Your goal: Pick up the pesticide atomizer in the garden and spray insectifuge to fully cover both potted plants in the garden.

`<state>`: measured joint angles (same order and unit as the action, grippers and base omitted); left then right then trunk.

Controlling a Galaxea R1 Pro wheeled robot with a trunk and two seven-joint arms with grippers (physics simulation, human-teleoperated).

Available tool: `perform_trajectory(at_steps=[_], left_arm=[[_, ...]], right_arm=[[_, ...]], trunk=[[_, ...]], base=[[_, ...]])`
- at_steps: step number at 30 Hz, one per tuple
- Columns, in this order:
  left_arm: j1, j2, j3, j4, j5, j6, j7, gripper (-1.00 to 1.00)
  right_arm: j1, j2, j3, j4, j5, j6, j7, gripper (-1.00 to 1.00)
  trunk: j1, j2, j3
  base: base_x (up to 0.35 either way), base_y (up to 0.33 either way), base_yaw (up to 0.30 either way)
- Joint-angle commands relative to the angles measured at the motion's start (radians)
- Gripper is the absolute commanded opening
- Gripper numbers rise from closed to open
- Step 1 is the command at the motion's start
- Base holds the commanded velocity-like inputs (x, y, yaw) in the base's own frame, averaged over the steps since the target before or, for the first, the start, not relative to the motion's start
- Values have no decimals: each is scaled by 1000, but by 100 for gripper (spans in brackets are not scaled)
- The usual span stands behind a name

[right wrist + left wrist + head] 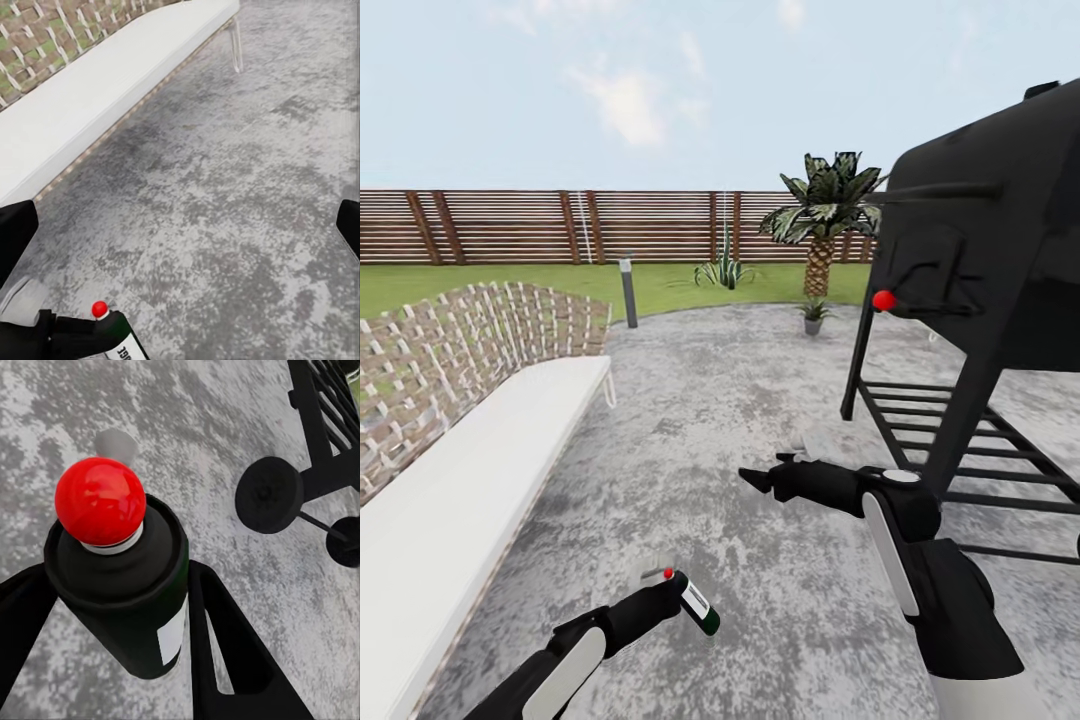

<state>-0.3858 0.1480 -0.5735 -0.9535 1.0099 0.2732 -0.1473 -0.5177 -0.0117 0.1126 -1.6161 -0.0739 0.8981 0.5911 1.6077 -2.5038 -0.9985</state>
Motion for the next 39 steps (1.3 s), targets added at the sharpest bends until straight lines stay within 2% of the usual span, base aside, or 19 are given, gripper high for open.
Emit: perform_trajectory(at_steps=[1,39], left_arm=[[-1,1,-2,-1,8,3,0,-100],[-1,1,-2,6,7,3,0,-100]], right_arm=[[-1,-1,1,-1,-7,7,-4,100],[-1,-1,-4,-1,-7,6,-3,100]], trunk=[[0,0,-1],[0,0,-1]], base=[[338,0,0],[338,0,0]])
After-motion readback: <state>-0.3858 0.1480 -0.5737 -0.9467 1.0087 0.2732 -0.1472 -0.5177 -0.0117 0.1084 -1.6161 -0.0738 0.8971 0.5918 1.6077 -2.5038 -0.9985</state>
